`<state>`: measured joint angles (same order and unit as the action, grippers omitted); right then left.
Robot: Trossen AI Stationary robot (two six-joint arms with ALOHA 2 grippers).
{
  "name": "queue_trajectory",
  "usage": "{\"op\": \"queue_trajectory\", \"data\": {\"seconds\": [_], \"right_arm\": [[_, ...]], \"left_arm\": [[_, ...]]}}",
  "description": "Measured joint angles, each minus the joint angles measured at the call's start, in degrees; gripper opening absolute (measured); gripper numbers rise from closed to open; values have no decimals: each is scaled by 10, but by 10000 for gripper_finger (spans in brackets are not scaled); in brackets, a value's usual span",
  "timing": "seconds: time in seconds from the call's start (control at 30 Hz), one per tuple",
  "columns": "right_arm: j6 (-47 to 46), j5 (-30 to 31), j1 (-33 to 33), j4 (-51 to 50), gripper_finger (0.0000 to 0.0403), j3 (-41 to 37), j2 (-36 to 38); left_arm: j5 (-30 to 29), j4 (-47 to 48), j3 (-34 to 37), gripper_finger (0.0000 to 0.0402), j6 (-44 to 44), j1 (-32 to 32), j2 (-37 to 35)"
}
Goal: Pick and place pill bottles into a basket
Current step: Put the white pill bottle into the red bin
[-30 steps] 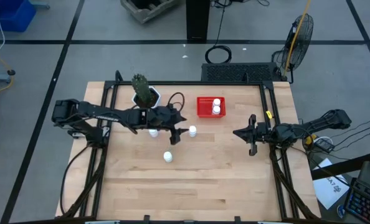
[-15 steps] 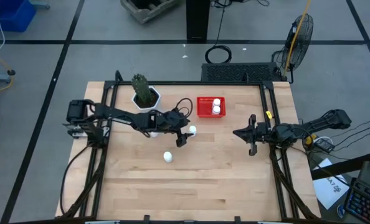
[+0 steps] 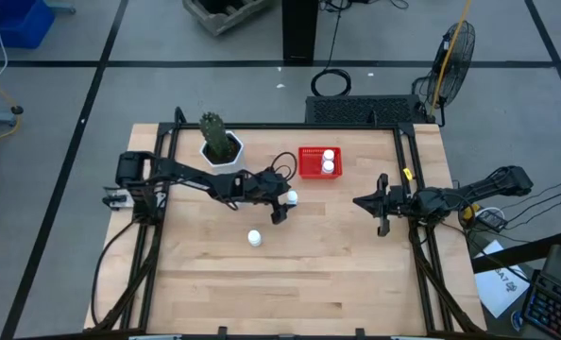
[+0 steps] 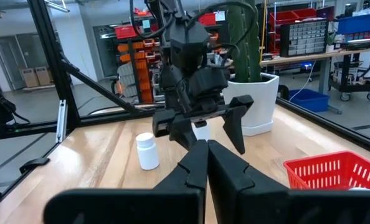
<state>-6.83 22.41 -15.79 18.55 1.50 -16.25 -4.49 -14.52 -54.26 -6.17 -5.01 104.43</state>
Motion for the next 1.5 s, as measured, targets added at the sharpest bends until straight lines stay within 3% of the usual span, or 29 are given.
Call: {"op": "queue_trajectory", "data": {"seconds": [0.33, 0.9, 1.23, 1.5], "right_arm": [[0, 0, 0, 0, 4, 0, 0], [0, 0, 0, 0, 4, 0, 0], [0, 0, 0, 0, 4, 0, 0], [0, 0, 0, 0, 4, 0, 0]], "left_arm": [[17, -8, 0, 297, -1, -5, 4], [46, -37, 0, 167, -2, -20, 13], [49, -40, 0, 180, 3, -25, 13], [49, -93, -1, 163, 5, -25, 13]]}}
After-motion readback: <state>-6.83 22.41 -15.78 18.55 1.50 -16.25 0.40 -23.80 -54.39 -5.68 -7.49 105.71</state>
